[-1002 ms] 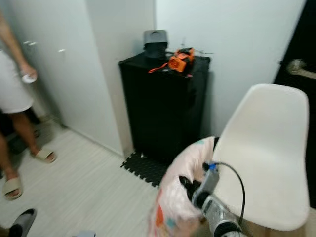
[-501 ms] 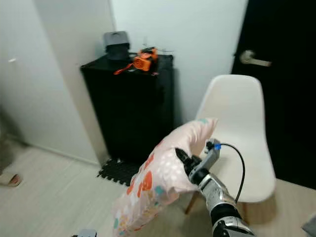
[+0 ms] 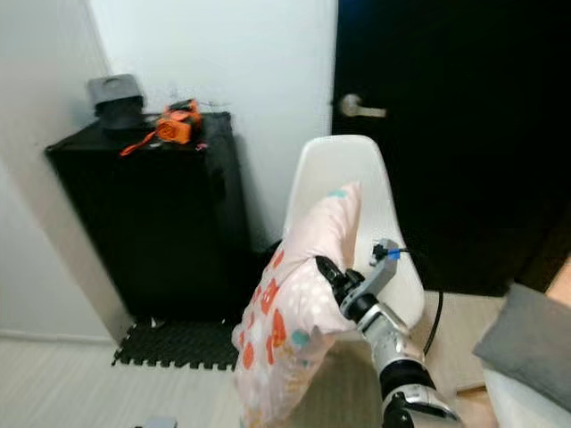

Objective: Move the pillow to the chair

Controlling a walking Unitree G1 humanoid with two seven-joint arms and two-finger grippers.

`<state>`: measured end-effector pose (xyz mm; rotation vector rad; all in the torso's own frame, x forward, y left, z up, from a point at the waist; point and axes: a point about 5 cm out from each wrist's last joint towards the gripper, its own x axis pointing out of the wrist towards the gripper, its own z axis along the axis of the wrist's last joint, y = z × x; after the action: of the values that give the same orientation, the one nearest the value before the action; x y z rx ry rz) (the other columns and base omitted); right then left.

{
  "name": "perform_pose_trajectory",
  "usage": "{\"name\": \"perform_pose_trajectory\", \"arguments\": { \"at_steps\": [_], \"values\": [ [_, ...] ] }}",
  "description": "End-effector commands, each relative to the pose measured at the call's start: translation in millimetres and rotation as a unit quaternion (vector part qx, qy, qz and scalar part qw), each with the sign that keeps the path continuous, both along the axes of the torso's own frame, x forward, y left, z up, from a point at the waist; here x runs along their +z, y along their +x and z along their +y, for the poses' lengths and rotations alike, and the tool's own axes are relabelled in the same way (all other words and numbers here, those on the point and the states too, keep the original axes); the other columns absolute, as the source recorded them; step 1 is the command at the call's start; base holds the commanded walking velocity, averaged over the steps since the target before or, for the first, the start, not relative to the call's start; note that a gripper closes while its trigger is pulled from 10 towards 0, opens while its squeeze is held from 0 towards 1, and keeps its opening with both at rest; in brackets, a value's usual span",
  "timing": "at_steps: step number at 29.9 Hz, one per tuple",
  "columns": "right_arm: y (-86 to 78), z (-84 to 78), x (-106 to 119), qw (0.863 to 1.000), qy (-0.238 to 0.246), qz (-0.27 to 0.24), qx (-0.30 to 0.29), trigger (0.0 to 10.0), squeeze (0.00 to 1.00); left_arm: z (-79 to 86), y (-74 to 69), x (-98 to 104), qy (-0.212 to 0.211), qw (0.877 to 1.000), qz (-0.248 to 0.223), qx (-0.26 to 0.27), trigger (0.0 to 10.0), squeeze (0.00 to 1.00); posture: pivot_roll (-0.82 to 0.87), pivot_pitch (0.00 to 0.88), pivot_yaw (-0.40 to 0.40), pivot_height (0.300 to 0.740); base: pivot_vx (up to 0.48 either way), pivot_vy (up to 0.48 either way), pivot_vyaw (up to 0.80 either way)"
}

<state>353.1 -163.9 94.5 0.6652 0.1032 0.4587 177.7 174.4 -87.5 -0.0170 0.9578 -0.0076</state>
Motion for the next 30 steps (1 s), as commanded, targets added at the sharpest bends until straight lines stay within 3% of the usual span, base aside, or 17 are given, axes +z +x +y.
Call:
{"name": "perform_pose_trajectory", "arguments": {
  "at_steps": [1,10,20,30],
  "values": [
    [6.6,6.3,15,0.999,-0.001,-0.037,-0.001,10.0,0.0,3.9,-7.7,-3,0.005,1.0,0.012,0.0,10.0,0.0,-0.13,0.025,0.026,0.74,0.251,0.0,0.0],
    [6.3,8.2,15,0.999,0.007,-0.039,-0.002,10.0,0.0,3.9,-9.6,-4,0.005,1.0,0.014,-0.004,10.0,0.0,-0.13,0.027,0.033,0.74,0.295,0.0,0.0],
    [10.6,3.4,30,0.996,0.053,-0.067,-0.011,10.0,0.0,5.2,-8.7,-3,0.006,1.0,0.013,-0.007,10.0,0.0,-0.13,0.027,0.035,0.74,0.379,0.0,-0.8],
    [13.2,-11.0,27,0.995,0.06,-0.042,-0.067,10.0,0.0,4.8,-9.0,-4,0.006,1.0,0.013,-0.007,10.0,0.0,-0.13,0.026,0.034,0.74,0.382,0.0,-0.8]
  ]
}}
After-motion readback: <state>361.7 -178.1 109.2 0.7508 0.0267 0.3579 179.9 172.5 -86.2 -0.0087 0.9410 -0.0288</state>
